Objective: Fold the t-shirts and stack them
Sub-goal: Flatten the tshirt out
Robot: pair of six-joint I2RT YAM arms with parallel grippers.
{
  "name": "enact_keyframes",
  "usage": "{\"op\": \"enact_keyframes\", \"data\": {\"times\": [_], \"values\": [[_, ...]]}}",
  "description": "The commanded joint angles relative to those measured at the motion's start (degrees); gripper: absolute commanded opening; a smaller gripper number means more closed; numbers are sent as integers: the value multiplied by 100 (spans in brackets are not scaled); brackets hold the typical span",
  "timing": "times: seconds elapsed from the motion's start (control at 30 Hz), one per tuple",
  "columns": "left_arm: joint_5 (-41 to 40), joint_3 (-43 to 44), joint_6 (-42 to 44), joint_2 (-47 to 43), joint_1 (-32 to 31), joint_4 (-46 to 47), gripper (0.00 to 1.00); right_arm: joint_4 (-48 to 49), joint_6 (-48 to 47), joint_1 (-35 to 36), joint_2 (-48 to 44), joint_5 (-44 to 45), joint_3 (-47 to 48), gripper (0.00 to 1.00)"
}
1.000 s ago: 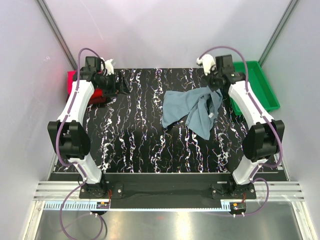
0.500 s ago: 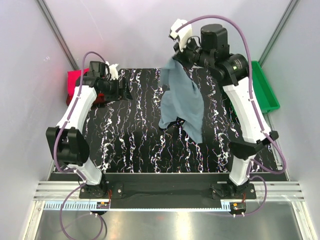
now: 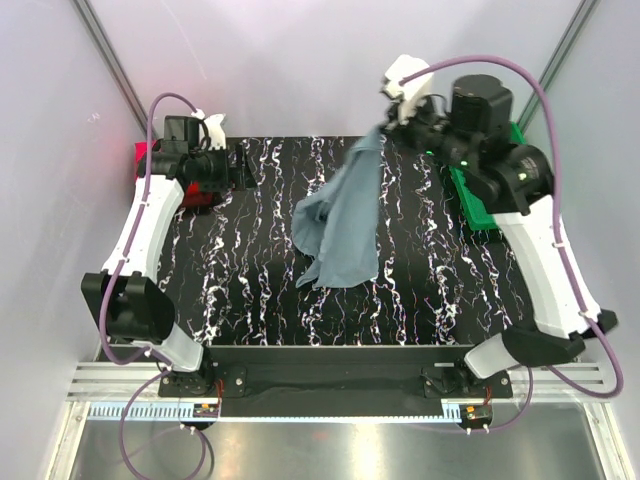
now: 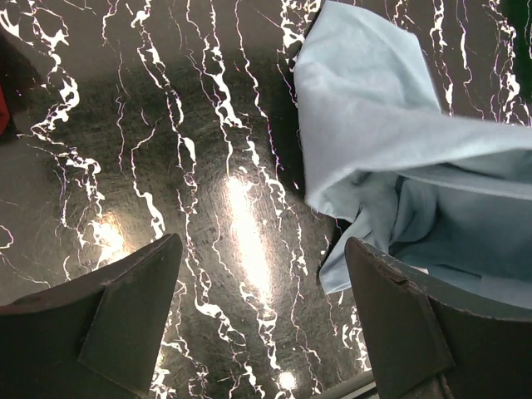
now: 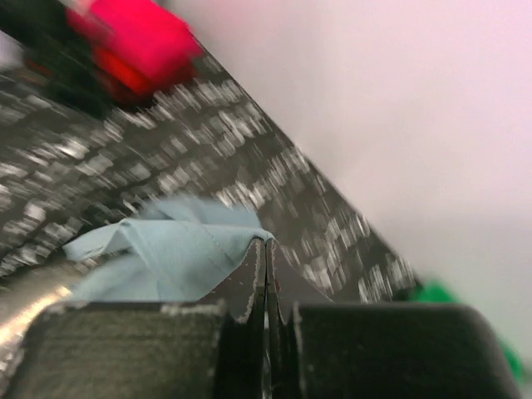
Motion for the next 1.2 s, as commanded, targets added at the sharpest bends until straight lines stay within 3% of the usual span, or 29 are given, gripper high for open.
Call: {"op": "enact_keyframes", "data": {"times": [0.0,0.13,0.27,0.53,0.67,1.0,1.17], "values": [[108,70,-14,88,-27,99,84,410,123,-843,-420,404,-1095,0],[398,-288,22,290,-202,-130,84,637,755,-1651,-473,773,-2052,0],[486,-528,162,624,-492,-209,78,911,1047,-1951,-316,756,-2493,0],[373,-299,584,1476,-1934,-842,78,1025,1135,-2260,142,554,-2389,0],[390,-291,409,1854,-2005,-579,78,1210,1283,-2452,239,862,-2171,0],[-58,613,461,2847,-2005,-561,79,1219,1460,-2541,151,537,-1844,0],[-128,1150,514,3515,-2014,-587,73,1219,1478,-2541,98,493,-1897,0]]}}
